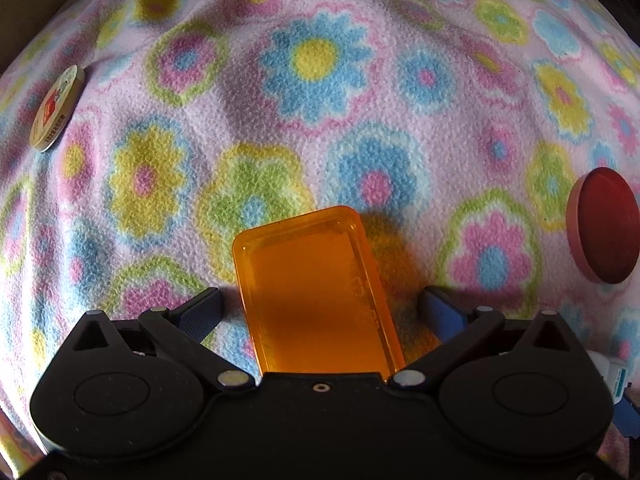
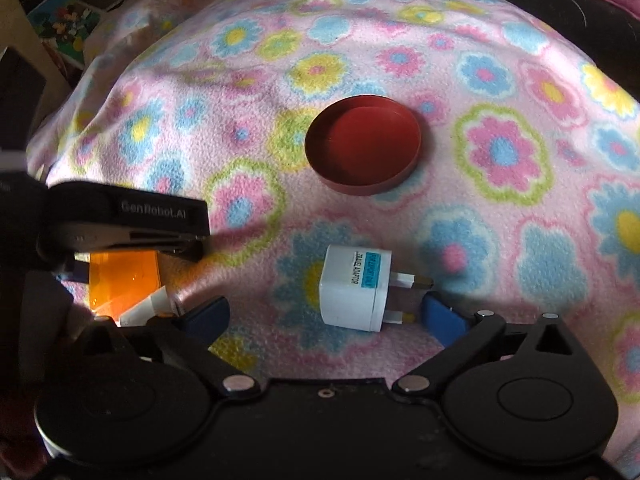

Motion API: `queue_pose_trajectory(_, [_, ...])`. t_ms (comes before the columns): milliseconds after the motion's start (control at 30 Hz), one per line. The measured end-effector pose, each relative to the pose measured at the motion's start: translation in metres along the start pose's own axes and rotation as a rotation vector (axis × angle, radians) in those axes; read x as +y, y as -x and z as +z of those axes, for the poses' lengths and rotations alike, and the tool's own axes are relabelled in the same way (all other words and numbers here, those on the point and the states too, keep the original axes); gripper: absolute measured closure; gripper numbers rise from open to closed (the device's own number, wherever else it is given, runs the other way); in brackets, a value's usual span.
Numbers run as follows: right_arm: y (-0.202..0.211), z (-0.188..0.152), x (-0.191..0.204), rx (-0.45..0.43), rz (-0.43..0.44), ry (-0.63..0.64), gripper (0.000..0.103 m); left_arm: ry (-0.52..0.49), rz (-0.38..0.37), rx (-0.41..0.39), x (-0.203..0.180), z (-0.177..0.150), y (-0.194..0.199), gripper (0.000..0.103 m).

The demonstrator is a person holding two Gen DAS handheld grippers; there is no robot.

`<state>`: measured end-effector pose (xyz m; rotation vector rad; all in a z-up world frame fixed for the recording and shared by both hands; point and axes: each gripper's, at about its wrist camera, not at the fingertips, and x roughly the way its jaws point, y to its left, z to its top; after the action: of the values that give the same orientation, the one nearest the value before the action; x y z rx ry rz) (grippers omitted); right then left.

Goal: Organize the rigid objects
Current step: 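Close the left tool on the orange case while the right tool grasps the blue-labelled white plug, then carry the orange case and white plug in both tools over the basket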

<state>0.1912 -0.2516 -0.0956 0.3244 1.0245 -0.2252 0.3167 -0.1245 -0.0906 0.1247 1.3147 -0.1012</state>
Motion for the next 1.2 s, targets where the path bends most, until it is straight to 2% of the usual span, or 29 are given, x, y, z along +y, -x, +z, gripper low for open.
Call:
queue_pose_trajectory(33, [0.001, 0.001, 0.001, -0.002, -0.008, 0.002, 0.009, 0.003, -0.01, 0.003, 0.002, 0.001, 0.001, 0.003])
queue_pose_trajectory(67, [0.003, 0.001, 0.002, -0.009, -0.025, 0.007, 0.024, 0.004, -0.019, 0.001, 0.003, 0.002, 0.002, 0.004])
queue_pose_trajectory(100, [0.006, 0.0, 0.004, -0.02, -0.047, 0.024, 0.033, 0.005, -0.025, -0.006, 0.004, 0.001, 0.003, 0.008])
queue_pose_trajectory(133, [0.008, 0.0, 0.006, -0.029, -0.075, 0.049, 0.054, 0.0, -0.033, -0.023, 0.005, -0.001, 0.006, 0.012])
queue_pose_trajectory(167, [0.009, 0.0, 0.007, -0.032, -0.091, 0.073, 0.057, -0.009, -0.041, -0.043, 0.005, -0.003, 0.011, 0.023])
queue_pose_trajectory(200, [0.009, 0.001, 0.007, -0.031, -0.088, 0.083, 0.057, -0.02, -0.048, -0.062, 0.004, -0.005, 0.015, 0.038])
queue_pose_trajectory(233, [0.011, 0.001, 0.005, -0.031, -0.082, 0.078, 0.058, -0.029, -0.057, -0.076, 0.003, -0.007, 0.02, 0.045])
queue_pose_trajectory(267, [0.013, 0.001, 0.004, -0.032, -0.081, 0.072, 0.058, -0.031, -0.065, -0.081, 0.004, -0.009, 0.025, 0.046])
queue_pose_trajectory(533, [0.04, -0.005, 0.002, -0.078, -0.072, 0.082, 0.058, 0.004, -0.072, -0.113, 0.032, -0.03, 0.068, 0.046])
queue_pose_trajectory(667, [0.067, -0.017, 0.001, -0.086, -0.027, 0.057, 0.058, -0.009, -0.04, -0.141, 0.043, -0.055, 0.099, 0.046])
queue_pose_trajectory(933, [0.122, -0.068, 0.005, -0.08, 0.01, 0.075, 0.058, -0.015, -0.044, -0.165, 0.063, -0.121, 0.148, 0.046])
queue_pose_trajectory(1200, [0.166, -0.131, 0.009, -0.038, 0.034, 0.092, 0.058, -0.025, -0.061, -0.145, 0.074, -0.197, 0.171, 0.046])
